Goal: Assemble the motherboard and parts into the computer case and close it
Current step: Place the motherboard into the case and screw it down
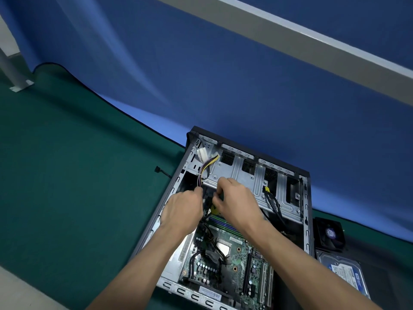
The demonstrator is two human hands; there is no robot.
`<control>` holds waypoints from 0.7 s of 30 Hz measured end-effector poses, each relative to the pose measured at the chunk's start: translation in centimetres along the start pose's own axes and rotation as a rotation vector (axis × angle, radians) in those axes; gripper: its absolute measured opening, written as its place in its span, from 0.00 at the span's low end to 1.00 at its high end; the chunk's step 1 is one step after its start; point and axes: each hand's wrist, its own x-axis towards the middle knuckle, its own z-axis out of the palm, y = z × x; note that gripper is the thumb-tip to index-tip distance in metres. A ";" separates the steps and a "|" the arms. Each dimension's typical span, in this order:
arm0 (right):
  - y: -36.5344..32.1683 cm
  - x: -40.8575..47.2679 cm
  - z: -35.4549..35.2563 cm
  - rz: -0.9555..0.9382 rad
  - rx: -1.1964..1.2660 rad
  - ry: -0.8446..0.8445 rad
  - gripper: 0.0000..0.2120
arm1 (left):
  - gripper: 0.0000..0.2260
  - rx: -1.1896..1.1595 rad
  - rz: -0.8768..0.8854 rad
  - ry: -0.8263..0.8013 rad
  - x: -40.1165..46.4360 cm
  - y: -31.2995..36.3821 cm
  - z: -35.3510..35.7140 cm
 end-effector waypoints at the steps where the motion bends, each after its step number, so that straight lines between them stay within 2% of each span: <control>1: 0.0 0.2 -0.1 0.010 -0.003 -0.008 0.06 | 0.08 -0.004 0.002 0.001 0.0 0.0 0.0; 9: -0.8 0.0 -0.3 0.056 -0.030 -0.044 0.05 | 0.08 -0.020 0.003 -0.005 -0.1 0.0 0.0; 13: -1.7 1.1 -1.4 0.080 0.055 -0.230 0.15 | 0.07 -0.064 -0.024 -0.032 -0.2 0.1 -0.1; 15: -1.6 1.5 -2.0 0.102 0.123 -0.318 0.15 | 0.07 -0.099 -0.026 -0.002 -0.2 0.0 -0.1; 18: -1.0 1.6 -2.1 0.077 -0.001 -0.218 0.10 | 0.08 -0.182 -0.016 0.089 -0.3 -0.1 -0.1; 21: -0.8 1.4 -2.0 0.087 -0.174 -0.132 0.17 | 0.10 -0.262 -0.017 0.145 -0.6 -0.2 -0.1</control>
